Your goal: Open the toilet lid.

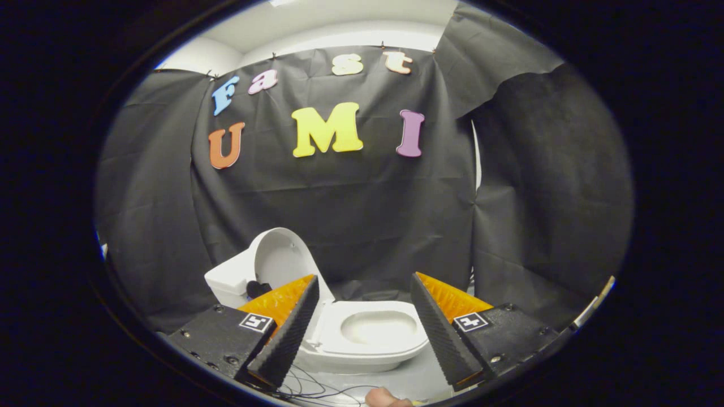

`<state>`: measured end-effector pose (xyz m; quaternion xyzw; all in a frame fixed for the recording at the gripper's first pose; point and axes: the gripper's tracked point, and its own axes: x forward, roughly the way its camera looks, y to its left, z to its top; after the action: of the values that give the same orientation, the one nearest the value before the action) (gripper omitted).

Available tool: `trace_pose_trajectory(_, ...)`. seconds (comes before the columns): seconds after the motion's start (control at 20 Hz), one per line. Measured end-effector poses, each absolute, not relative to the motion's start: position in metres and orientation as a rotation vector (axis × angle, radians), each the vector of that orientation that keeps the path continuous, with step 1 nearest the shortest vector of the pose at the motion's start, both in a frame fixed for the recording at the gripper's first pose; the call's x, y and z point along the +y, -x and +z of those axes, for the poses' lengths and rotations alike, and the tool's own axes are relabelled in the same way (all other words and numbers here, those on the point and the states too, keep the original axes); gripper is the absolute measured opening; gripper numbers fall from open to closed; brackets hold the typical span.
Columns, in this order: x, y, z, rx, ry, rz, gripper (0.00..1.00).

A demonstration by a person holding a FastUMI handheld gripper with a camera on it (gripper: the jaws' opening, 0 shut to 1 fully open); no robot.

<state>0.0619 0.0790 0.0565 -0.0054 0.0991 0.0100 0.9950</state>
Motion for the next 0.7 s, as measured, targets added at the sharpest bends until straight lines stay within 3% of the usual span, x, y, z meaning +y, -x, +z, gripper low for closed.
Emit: trace_pose_trajectory(0.7,0.008,-0.013,0.023,0.127,-0.034,-0.058,1.00)
